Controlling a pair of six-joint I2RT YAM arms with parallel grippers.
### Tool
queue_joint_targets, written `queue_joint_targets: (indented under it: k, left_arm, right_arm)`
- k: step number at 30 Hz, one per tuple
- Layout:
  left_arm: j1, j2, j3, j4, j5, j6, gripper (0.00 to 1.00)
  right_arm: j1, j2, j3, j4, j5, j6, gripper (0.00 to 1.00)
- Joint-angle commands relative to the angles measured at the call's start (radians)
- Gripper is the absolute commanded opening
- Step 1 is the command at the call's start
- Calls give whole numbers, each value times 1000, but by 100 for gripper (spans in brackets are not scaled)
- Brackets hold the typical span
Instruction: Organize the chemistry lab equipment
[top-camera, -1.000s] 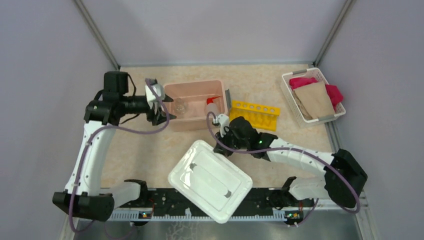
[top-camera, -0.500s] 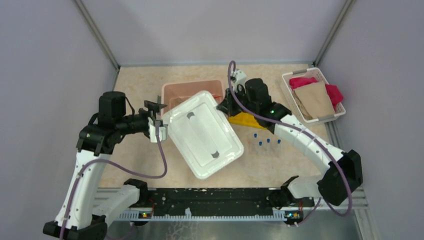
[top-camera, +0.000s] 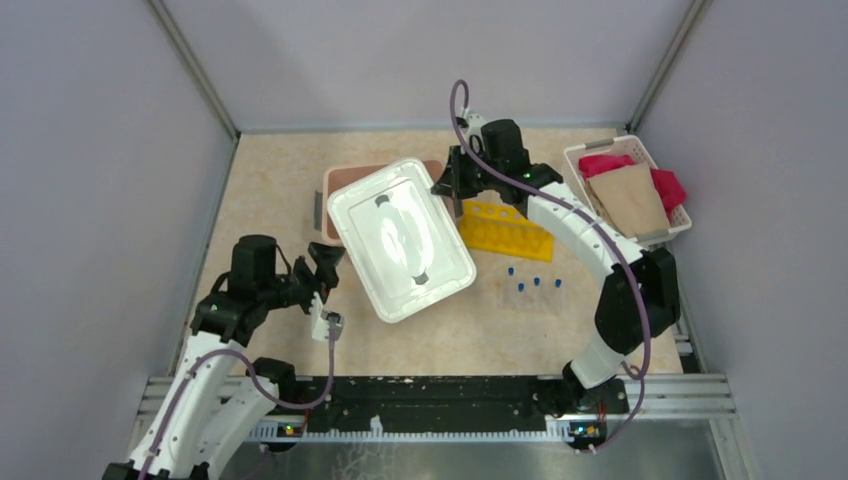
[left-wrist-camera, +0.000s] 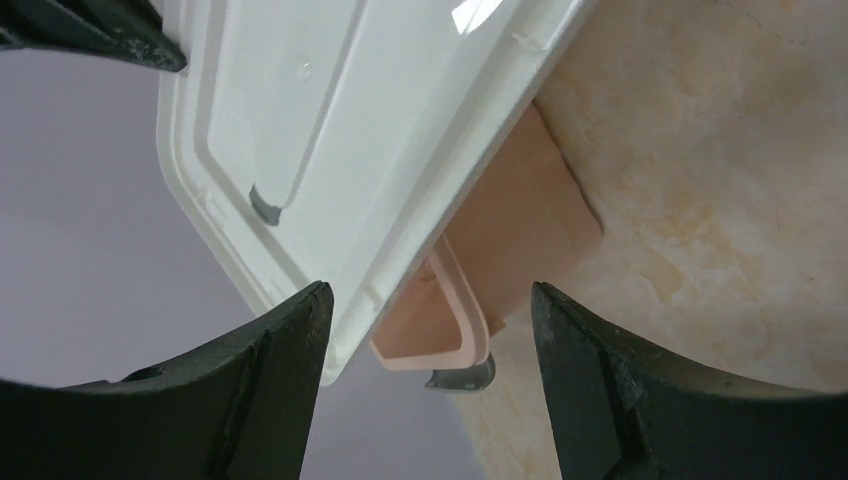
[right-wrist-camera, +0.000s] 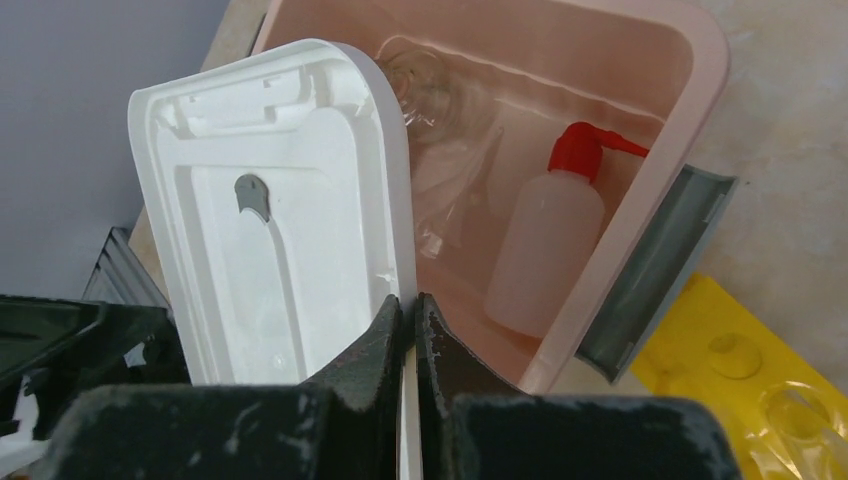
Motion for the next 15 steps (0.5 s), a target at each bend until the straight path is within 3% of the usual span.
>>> queue_joint_targets:
  k: [1, 3, 12, 15]
  left_arm:
    - [-4, 10, -88, 152, 40, 310, 79]
    - [-4, 22, -124, 195, 34, 353, 80]
    - [-5, 30, -384, 859, 225, 328, 79]
    - [-5, 41, -399, 947, 278, 326, 76]
  right_arm:
    - [-21, 19, 65, 17, -116, 60, 0]
    - [-26, 24, 59, 30, -143, 67, 0]
    - [-26, 44, 57, 36, -234, 85, 0]
    - [-26, 43, 62, 30, -241, 84, 0]
